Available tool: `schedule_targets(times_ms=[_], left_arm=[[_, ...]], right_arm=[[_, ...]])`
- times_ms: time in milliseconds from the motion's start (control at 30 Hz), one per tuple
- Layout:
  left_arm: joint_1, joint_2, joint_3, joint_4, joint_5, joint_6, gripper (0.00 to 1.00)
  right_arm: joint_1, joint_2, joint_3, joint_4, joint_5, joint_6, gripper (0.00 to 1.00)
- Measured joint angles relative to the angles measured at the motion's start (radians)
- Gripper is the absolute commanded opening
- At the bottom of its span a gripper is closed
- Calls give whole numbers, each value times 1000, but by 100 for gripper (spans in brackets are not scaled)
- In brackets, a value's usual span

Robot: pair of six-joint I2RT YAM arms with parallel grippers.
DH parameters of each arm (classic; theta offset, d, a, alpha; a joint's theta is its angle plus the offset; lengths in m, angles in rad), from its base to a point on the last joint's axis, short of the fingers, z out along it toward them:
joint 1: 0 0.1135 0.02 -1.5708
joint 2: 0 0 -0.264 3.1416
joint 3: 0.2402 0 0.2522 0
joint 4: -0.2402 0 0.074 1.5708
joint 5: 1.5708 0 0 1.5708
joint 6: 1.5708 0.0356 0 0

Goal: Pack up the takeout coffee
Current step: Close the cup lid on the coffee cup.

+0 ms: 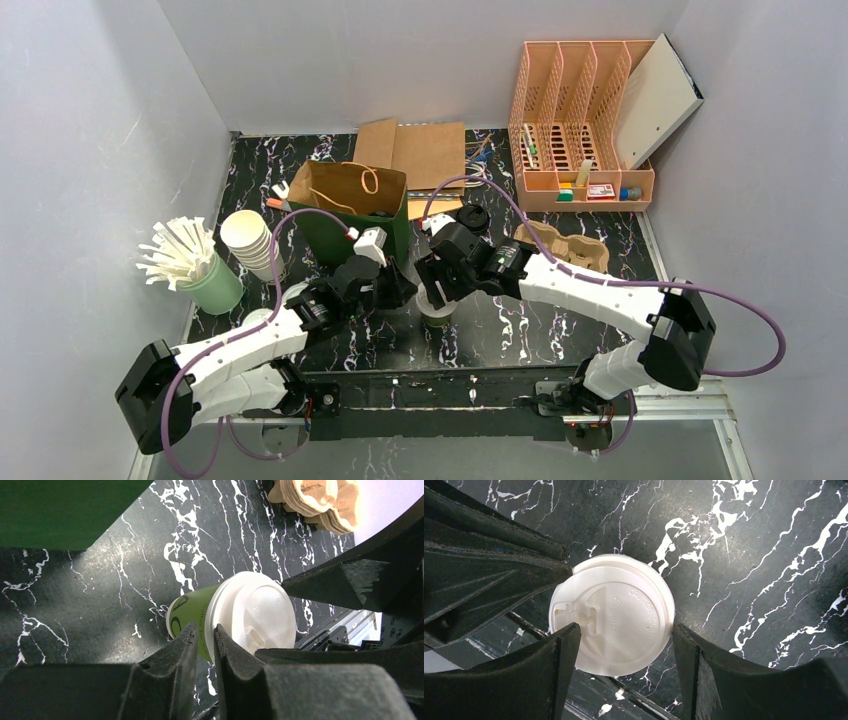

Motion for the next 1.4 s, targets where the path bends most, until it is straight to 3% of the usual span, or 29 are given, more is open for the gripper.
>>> schedule_targets(times_ms=[300,567,800,867,1100,1400], left_arm=[[-5,9,90,-170,-22,57,20],[-5,8,136,-226,-25,75,22],[-5,-19,148,-233,-2,59,23],[-5,-49,141,-230,10,35,24],[-7,-183,39,-226,50,-82,38],[-19,-261,-89,-169,97,-228,33]], right_arm=[[7,-27,0,-19,-20,3,83],[7,-45,0,-38,-19,11,80],[6,-101,0,-40,-23,13,87],[6,-123,-3,-38,-34,0,97],[4,-198,-53,-28,-133,-146,98],[-1,-133,-25,-22,-255,-360,98]])
